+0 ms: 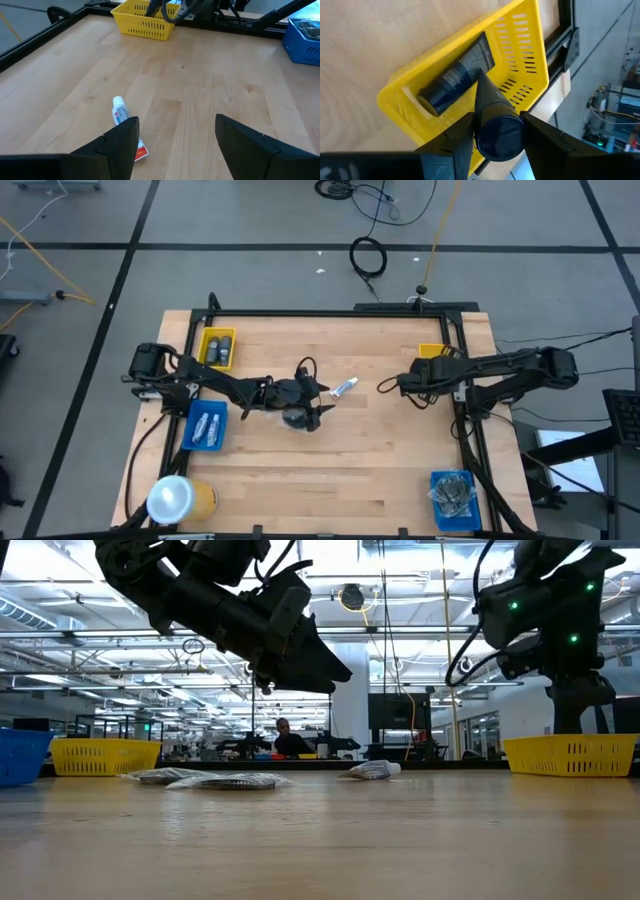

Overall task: Pick & Place Travel size toiletries
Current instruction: Put the blue shave cream into the right yellow basket, then put the white toothpaste into the left blue basket

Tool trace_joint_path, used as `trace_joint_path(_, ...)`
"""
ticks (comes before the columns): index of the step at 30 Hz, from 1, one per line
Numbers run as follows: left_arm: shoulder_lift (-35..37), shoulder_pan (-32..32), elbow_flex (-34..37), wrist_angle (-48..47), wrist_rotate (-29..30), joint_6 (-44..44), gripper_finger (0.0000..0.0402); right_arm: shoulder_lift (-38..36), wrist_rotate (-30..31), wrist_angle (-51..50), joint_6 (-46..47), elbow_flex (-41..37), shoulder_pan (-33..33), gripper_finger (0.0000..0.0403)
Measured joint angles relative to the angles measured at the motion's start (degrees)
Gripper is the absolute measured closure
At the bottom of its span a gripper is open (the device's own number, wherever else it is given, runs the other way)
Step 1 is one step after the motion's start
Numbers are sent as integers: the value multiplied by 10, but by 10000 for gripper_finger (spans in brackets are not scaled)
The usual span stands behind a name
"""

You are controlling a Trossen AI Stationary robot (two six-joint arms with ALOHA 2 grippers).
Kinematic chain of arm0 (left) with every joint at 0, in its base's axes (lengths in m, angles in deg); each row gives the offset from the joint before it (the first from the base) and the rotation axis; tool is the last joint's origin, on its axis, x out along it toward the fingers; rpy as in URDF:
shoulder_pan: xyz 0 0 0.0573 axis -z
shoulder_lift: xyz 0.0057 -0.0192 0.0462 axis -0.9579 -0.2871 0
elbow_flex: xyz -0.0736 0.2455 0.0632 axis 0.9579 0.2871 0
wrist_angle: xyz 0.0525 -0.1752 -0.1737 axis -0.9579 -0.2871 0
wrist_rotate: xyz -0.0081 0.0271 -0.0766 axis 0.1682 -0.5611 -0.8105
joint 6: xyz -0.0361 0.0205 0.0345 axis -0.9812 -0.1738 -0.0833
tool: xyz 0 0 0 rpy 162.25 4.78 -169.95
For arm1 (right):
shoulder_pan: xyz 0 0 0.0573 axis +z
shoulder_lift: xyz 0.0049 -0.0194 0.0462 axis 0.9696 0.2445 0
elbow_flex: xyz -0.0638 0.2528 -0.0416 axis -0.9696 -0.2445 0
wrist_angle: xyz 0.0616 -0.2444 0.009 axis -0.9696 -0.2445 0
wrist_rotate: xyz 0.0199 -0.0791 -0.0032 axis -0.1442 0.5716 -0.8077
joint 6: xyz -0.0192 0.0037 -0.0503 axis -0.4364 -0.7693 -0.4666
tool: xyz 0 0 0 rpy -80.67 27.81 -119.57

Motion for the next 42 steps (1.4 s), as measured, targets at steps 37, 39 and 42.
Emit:
trace_joint_path(37, 0, 2, 0, 30, -46, -14, 149, 20, 44, -77, 103, 54, -77, 148)
trace_joint_path(39, 0, 2, 0, 35, -46, -14, 146, -3, 19, -47, 107, 59, -63, 154)
trace_joint_path(42, 0, 2, 0, 35, -46, -14, 141, -30, -16, 39, 106, 54, -28, 161)
